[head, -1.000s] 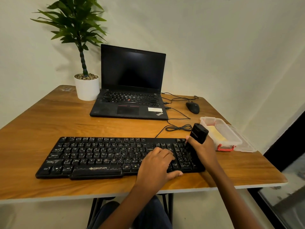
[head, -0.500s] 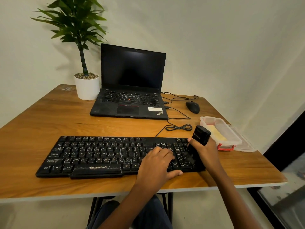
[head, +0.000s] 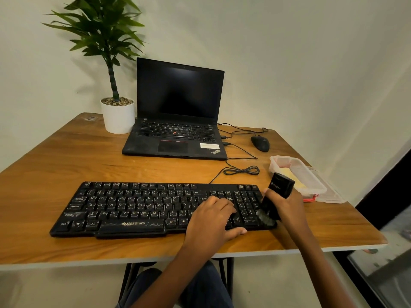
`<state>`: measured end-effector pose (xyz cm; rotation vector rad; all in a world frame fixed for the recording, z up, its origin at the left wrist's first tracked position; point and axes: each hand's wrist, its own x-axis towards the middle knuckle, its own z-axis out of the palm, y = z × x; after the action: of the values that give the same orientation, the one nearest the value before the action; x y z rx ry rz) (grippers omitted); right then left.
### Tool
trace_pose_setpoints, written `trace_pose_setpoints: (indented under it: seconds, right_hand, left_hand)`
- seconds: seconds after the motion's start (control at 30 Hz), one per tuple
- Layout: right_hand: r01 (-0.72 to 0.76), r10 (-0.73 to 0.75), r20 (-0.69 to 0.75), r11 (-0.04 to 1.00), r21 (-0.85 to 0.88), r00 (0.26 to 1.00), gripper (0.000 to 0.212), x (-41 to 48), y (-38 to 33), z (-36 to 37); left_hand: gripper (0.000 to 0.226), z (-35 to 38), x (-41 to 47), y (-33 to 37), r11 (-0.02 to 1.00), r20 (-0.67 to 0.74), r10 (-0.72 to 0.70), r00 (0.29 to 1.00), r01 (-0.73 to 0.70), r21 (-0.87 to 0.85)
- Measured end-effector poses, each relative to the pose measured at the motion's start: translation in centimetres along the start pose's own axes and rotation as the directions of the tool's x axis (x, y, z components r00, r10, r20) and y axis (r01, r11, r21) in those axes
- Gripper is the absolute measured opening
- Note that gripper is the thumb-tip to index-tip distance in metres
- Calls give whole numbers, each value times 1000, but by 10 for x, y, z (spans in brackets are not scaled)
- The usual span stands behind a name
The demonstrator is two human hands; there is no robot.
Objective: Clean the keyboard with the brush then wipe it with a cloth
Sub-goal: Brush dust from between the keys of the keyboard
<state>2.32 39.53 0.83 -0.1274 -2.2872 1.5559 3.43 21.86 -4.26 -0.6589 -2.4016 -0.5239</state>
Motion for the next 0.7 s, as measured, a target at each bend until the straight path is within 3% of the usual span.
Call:
trace_pose_setpoints:
  seconds: [0.1,0.2,0.37,0.6,0.7]
  right_hand:
    - [37,-43,-49,992,-123,998,11,2,-1,5]
    - [103,-120,-67,972,-209,991,22,-4,-3,14]
    - [31,-30,8,999,-44,1000,14,-16,4,-2]
    - [33,-52,-146,991,-128,988,23,-13,0,2]
    - [-11,8,-132,1000,-23,991,26,-19,2,3]
  left_hand:
    - [55,0,0,0,1000,3,1,1000,-1,-1]
    - [55,0,0,0,1000,0,5,1000,-5,3]
    - [55,0,0,0,1000,-1,6,1000,-6,2]
    - [54,-1,0,0,1000,7,7,1000,-7,-6]
    - [54,0,-1,0,1000,6,4,1000,-4,-7]
